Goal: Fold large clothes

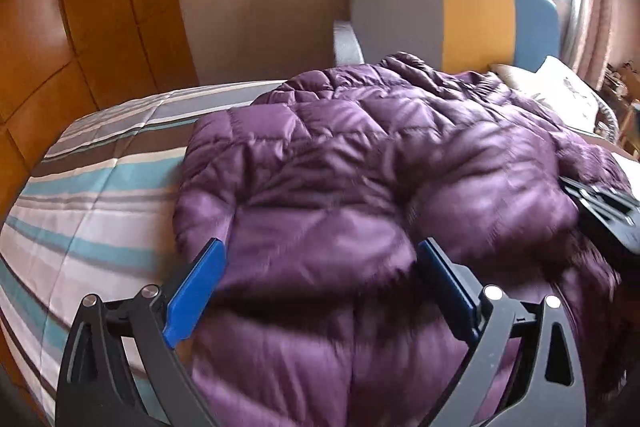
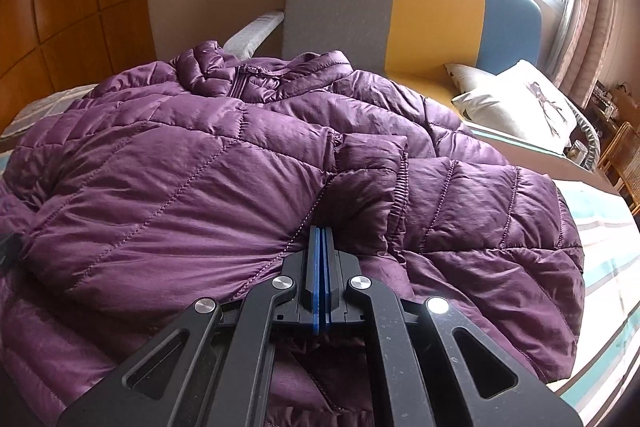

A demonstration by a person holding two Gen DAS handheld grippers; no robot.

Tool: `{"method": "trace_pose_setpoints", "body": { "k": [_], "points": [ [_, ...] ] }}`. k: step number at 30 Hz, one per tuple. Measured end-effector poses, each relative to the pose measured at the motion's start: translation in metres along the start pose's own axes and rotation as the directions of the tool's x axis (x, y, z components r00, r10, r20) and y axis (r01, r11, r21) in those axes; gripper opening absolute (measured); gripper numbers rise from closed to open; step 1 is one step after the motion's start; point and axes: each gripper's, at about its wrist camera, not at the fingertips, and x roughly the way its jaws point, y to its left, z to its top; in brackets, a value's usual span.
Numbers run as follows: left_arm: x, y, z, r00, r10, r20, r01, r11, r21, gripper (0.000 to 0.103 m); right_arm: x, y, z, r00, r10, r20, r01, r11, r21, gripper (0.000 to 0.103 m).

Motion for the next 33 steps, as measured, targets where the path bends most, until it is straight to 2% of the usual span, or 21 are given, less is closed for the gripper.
{"method": "trace_pose_setpoints", "body": {
  "k": [3,6,8,11,15,17,19,21,26,33],
  "points": [
    [-0.001,0.006,-0.008,1.000,0.025,-0.010,-0.025,1.000,-0.003,0.099,-0.003,0.002,-0.001,1.000,-0.013,0.006,0.013,1.000,-0.010,0.001],
    [0.020,0.016,-0.011,0.994,0.035,-0.106,-0.042,0.997,-0.059,0.101,-0.002,0.002,-0.001,1.000,-0.014,0.003,0.014,1.000,-0.009,0.001],
    [0.031,0.022,-0.013,0.989,-0.005,-0.147,-0.008,0.996,-0.086,0.101,0.000,0.001,-0.001,1.000,-0.014,-0.001,0.014,1.000,-0.008,0.001],
    [0.028,0.020,-0.013,0.989,0.005,-0.146,-0.016,0.997,-0.075,0.101,0.000,0.003,0.001,1.000,-0.017,-0.010,0.017,1.000,-0.015,0.001],
    [0.011,0.028,-0.016,0.991,-0.016,-0.130,0.002,0.994,-0.109,0.101,-0.016,-0.001,0.005,1.000,0.000,-0.029,-0.001,0.999,-0.042,0.001],
    [-0.001,0.032,-0.021,0.993,-0.030,-0.113,0.016,0.993,-0.117,0.101,-0.033,-0.002,0.001,1.000,0.012,-0.013,-0.013,0.998,-0.059,0.007],
    [-0.017,0.034,-0.029,0.994,-0.050,-0.094,0.039,0.993,-0.113,0.101,-0.053,-0.005,-0.006,0.999,0.033,0.003,-0.033,0.997,-0.069,0.029],
    [-0.030,0.034,-0.038,0.996,-0.060,-0.073,0.052,0.994,-0.098,0.101,-0.070,-0.008,-0.013,0.999,0.031,0.027,-0.029,0.997,-0.072,0.039],
    [-0.059,0.034,-0.069,0.995,-0.080,-0.062,0.077,0.996,-0.041,0.101,-0.105,-0.021,-0.039,0.998,0.058,0.016,-0.057,0.998,-0.030,0.039],
    [-0.082,0.047,-0.097,0.994,-0.096,-0.044,0.093,0.993,-0.065,0.101,-0.137,-0.028,-0.072,0.998,0.057,0.008,-0.057,0.998,-0.018,0.039]
  ]
}}
